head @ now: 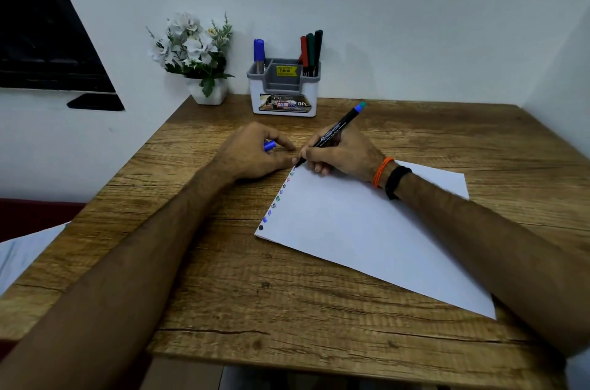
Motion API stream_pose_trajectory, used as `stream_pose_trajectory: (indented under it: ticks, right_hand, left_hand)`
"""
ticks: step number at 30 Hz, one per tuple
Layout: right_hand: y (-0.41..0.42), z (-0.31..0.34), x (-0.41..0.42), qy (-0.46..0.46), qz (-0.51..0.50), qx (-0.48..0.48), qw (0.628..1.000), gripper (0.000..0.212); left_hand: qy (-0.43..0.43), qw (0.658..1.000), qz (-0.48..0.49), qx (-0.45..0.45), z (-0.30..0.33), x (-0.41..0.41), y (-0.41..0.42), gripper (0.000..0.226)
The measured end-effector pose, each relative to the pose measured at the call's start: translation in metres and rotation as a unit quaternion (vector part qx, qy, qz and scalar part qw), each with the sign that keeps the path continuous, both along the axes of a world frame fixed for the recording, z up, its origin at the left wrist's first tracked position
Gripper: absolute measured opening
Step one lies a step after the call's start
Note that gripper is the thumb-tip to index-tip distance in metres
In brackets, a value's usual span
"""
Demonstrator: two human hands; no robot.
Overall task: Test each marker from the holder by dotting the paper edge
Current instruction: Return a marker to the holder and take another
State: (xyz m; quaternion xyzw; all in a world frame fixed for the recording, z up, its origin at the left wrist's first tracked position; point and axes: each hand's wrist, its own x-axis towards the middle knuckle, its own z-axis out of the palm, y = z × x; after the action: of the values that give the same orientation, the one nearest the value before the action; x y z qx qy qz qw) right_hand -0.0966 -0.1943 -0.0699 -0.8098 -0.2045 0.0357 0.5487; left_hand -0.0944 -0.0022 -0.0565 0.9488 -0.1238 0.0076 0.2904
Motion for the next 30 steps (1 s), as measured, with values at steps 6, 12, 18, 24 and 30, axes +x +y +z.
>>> stream_pose_trajectory:
  ticks: [6,12,18,24,30]
  right_hand:
    - [-0.0005,-0.0007,0.0004,0.002,-0.001,-0.001,1.0,0.006]
    - [-0.001,-0.0019,0.0025,-0.004,0.004,-0.002,1.0,0.006]
    - [-0.0007,-0.002,0.0016,-0.006,0.0,-0.001,1.0,0.006]
    - [-0.0009,-0.0013,0.0022,-0.012,0.0,0.005,1.0,0.008]
    - [0.0014,-0.001,0.0021,-0.009,-0.01,0.016,1.0,0.011]
  left_hand:
    - [-0.005,1.0,0.0,0.009,-0.0006,0.0006,-0.0001,0.034]
    - [-0.007,1.0,-0.006,0.013,-0.0002,-0.0001,-0.0007,0.034]
    - [-0.005,1.0,-0.006,0.014,-0.001,0.0011,-0.0006,0.035]
    - [-0.011,1.0,-0.008,0.009,-0.0025,0.0027,0.0008,0.036]
    - [-0.012,1.0,-0.002,0.006,-0.0041,0.004,0.001,0.036]
